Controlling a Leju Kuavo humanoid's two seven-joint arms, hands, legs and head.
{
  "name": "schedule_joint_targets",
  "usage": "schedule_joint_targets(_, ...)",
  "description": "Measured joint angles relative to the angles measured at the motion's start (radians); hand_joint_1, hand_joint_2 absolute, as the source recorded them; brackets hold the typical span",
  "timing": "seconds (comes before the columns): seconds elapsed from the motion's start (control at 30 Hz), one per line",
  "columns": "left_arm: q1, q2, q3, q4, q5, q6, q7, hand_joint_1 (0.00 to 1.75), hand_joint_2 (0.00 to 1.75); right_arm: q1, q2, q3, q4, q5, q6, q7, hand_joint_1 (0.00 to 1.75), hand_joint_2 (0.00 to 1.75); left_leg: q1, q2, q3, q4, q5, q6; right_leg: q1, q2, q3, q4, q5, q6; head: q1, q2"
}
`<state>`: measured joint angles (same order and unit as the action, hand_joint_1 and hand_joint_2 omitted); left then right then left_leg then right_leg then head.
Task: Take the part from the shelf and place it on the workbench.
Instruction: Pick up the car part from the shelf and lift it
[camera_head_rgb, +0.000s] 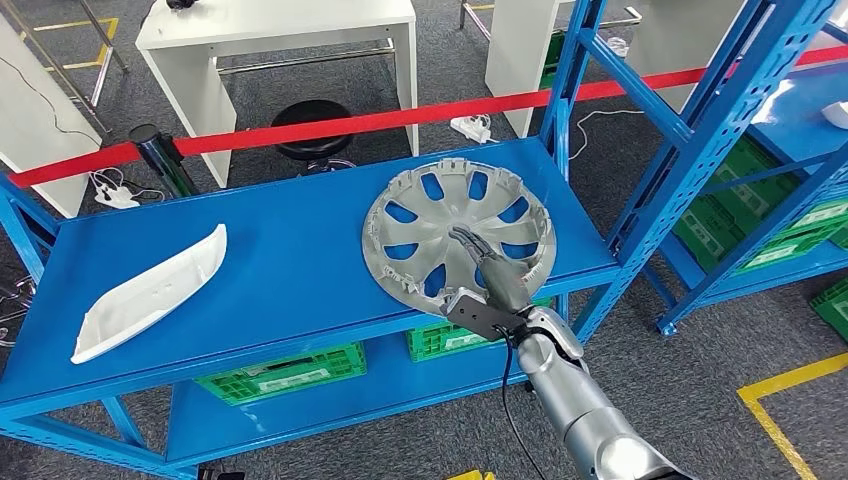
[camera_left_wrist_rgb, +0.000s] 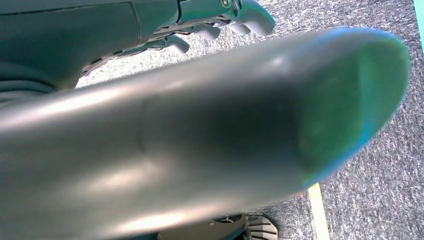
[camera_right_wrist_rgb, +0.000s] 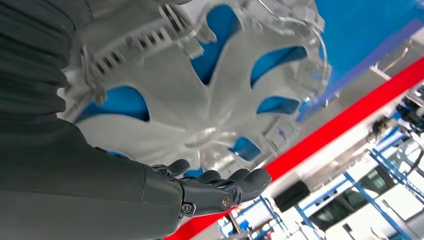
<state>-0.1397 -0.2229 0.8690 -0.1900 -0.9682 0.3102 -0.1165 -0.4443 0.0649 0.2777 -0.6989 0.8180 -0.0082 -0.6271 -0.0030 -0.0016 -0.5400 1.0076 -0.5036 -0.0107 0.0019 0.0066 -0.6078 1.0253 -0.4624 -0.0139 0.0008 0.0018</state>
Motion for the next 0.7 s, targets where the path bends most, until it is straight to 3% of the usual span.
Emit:
schedule_joint_targets(0.53,-0.002,-0.008,0.0,0.0,0.003,0.005,0.009,0.0,0.0,-0.07,0.004,0.0,0.137,0.0,0.046,-0.002,0.03,1.75,0.0,0.0,0.006,0.0,0.0,0.0,0.0,0.001,0.006,-0.001,0.0,0.0,0.0,0.0)
schedule_joint_targets(0.67,-0.002,-0.008,0.0,0.0,0.007,0.01,0.007,0.0,0.0,-0.09,0.005,0.0,0.165,0.015,0.055,0.019,1.75,1.75,0.0,0.002,0.008,0.0,0.0,0.0,0.0,0.001,0.008,-0.001,0.001,-0.001,0.0,0.0)
schedule_joint_targets(0.7,-0.001,-0.008,0.0,0.0,0.009,0.011,0.006,0.0,0.0,-0.095,0.006,0.0,0.172,0.019,0.055,0.025,1.75,1.75,0.0,0.002,0.009,0.0,0.0,0.0,0.0,0.001,0.008,-0.001,0.001,-0.001,0.0,0.0)
